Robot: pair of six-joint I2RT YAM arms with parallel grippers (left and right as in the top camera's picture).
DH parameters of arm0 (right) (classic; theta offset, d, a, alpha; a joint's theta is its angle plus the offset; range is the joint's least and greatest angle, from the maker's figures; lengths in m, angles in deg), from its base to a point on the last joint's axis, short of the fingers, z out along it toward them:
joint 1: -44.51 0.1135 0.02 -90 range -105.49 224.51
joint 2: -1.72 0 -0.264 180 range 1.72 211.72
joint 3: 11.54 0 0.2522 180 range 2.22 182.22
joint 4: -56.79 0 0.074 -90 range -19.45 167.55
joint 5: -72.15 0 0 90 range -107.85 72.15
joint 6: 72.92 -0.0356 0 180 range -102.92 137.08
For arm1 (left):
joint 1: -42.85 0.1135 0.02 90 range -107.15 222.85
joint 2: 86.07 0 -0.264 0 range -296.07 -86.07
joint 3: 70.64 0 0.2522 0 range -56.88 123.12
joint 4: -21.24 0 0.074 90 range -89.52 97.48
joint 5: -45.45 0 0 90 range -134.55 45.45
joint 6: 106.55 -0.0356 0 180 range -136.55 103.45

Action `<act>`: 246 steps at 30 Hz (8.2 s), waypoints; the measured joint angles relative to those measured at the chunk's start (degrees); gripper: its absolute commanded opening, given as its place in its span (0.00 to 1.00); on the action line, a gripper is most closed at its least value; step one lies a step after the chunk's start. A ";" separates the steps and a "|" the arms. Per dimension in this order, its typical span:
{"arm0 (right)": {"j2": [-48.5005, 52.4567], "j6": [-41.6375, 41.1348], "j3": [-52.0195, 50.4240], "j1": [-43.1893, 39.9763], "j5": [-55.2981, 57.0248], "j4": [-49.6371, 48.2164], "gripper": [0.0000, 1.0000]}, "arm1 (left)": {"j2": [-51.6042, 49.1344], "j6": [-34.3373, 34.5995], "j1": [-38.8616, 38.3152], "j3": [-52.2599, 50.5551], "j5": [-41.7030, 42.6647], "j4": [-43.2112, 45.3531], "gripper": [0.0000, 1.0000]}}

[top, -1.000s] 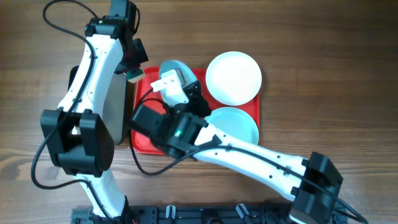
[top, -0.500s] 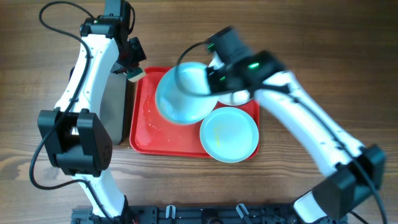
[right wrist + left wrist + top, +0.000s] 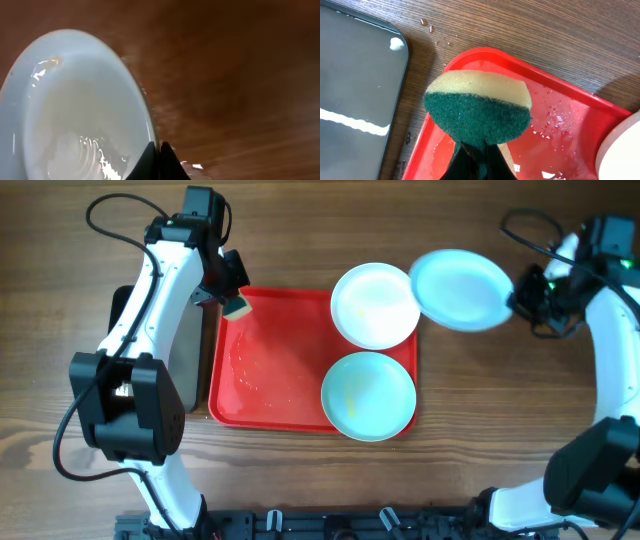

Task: Clean dirty plates on tray and stack at the side
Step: 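Lower the blue plate onto the table right of the red tray, release, then move the right gripper to the second pale blue plate and grip its rim, then carry the sponge with the left gripper over the held blue plate, then scrub the blue plate surface with the sponge in the left gripper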

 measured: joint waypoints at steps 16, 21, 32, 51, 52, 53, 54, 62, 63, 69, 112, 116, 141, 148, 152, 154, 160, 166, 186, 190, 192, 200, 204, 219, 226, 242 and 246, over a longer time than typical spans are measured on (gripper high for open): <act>0.00 -3.13 -25.68 -6.12 9.60 -11.72 0.14 | 0.00 0.02 0.00 0.00 0.00 1.07 0.04; 0.00 -2.97 -24.90 -6.12 7.93 -8.79 0.21 | 0.00 0.00 0.00 0.00 0.00 1.27 0.04; -8.41 6.12 -15.32 4.96 -4.66 -1.14 0.37 | 0.00 0.00 0.00 0.00 0.02 1.95 0.04; -5.14 -2.19 -28.15 31.15 5.01 -11.50 0.31 | 0.00 0.00 0.00 0.00 0.02 2.32 0.04; -4.33 -1.77 -28.15 31.15 5.16 -11.76 0.30 | 0.00 0.00 0.00 0.00 0.02 2.32 0.04; -3.48 -1.57 -28.17 31.15 5.25 -12.04 0.29 | 0.00 0.00 0.00 0.00 0.02 2.32 0.04; -2.93 -1.33 -28.20 31.15 5.29 -12.33 0.28 | 0.00 0.00 0.00 0.00 0.02 2.32 0.04; -2.21 -0.26 -29.29 31.15 5.40 -14.16 0.12 | 0.00 0.00 0.00 0.00 0.02 2.32 0.04; -2.14 -0.26 -29.62 31.15 5.38 -14.01 0.07 | 0.00 0.00 0.00 0.00 0.02 2.32 0.04; -2.10 -0.33 -29.83 31.15 4.37 -13.66 0.04 | 0.00 0.00 0.00 0.00 0.00 2.32 0.04; 18.32 -17.46 -10.34 51.23 1.31 -31.69 0.04 | 0.00 -0.22 0.00 -3.43 0.00 4.52 0.04; 18.47 -17.38 -10.27 51.23 1.29 -32.13 0.04 | 0.00 -0.79 -0.17 -3.45 0.02 3.72 0.04; 18.47 -17.40 -10.27 51.01 1.33 -31.65 0.04 | 2.71 -24.92 -10.45 -26.82 12.11 9.62 0.04; 18.47 -17.40 -10.27 51.01 1.33 -31.65 0.04 | 2.21 -33.38 -13.35 -28.92 24.02 16.46 0.06; 18.49 -17.64 -10.27 50.62 2.01 -32.06 0.04 | 2.16 -27.15 -13.35 -29.14 20.61 26.75 0.09; 18.51 -17.73 -10.25 50.62 2.03 -32.13 0.04 | 2.16 -23.30 -13.40 -29.09 16.41 31.36 0.04; 18.58 -18.51 -10.05 50.64 2.12 -32.57 0.04 | 2.23 -9.25 -14.05 -28.44 2.12 33.68 0.04; 18.58 -18.49 -10.05 51.15 0.61 -32.48 0.04 | 2.60 0.00 -14.12 -26.84 -8.04 22.38 0.04; 18.58 -18.01 -9.99 50.49 1.16 -32.26 0.04 | 1.64 -26.21 -12.50 -29.18 24.15 24.11 0.04; 18.58 -18.56 -9.79 50.49 1.51 -32.74 0.04 | 2.78 -8.85 -14.10 -28.20 6.32 26.95 0.04; 18.58 -18.58 -9.77 50.53 1.51 -32.72 0.04 | 2.82 -1.75 -13.75 -27.76 -3.13 26.67 0.04; 18.60 -18.73 -9.42 51.84 -1.14 -33.18 0.04 | 2.80 15.13 -12.41 -27.56 -20.20 13.53 0.04; 18.60 -18.73 -9.42 51.80 -1.73 -32.89 0.04 | 2.82 8.79 -11.37 -27.50 -15.91 12.09 0.04; 18.62 -18.49 -9.81 48.28 -3.93 -32.15 0.04 | 1.18 -31.26 -7.08 -29.18 32.04 14.16 0.04; 18.69 -18.73 -9.81 47.93 -4.09 -33.16 0.04 | 1.09 -14.36 -5.11 -29.31 22.84 33.05 0.04; 18.69 -18.67 -9.81 48.09 -7.13 -33.59 0.04 | 3.43 -15.58 -4.15 -27.10 8.87 11.65 0.04; 18.69 -18.49 -9.81 48.09 -7.10 -33.59 0.04 | 2.54 -28.96 -4.07 -28.44 23.87 11.74 0.04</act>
